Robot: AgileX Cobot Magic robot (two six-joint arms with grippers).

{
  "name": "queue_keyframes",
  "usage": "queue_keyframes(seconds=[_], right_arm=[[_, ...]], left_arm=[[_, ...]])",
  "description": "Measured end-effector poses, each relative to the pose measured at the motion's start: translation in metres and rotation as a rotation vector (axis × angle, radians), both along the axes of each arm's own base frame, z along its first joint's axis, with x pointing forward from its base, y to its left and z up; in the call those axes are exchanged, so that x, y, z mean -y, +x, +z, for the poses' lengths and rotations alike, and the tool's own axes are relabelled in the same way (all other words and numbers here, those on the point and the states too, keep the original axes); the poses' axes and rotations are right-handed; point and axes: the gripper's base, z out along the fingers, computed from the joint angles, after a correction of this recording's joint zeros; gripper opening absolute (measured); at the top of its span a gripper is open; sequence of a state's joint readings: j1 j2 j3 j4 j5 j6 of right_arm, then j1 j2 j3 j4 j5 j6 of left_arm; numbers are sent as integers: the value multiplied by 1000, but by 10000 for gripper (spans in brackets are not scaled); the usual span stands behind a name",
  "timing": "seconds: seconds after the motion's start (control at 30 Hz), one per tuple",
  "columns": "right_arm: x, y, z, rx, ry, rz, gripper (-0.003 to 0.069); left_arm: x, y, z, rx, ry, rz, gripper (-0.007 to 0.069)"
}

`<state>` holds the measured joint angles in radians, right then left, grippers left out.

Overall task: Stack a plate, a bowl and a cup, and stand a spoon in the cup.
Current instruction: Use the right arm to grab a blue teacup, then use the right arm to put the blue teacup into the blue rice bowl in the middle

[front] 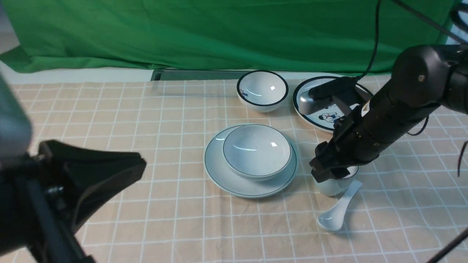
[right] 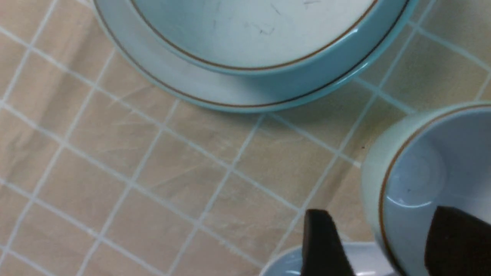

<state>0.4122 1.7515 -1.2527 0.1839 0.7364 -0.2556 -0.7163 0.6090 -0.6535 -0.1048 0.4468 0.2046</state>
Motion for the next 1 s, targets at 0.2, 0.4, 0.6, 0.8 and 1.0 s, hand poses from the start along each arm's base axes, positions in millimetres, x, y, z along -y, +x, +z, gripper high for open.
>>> queue_keyframes(seconds=[0.2,0.4,0.6,0.8,1.0], right_arm=[[-4,10,-27,-62,-31,5,164],[-18,3,5,-43,-25,43,90],[-68,-6,57,138,89,151,90],[-100,26,32,116,83,166,90],[-112,43,-3,33,42,158,98]], left_arm=[[-14,-16,-4,34,-58,5,1],[-15,-18,-3,37,-64,6,1],[-15,-18,-3,37,-64,6,1],[-15,-18,-4,25,-65,8,1],[-15,-19,-7,-3,-55,7,1]])
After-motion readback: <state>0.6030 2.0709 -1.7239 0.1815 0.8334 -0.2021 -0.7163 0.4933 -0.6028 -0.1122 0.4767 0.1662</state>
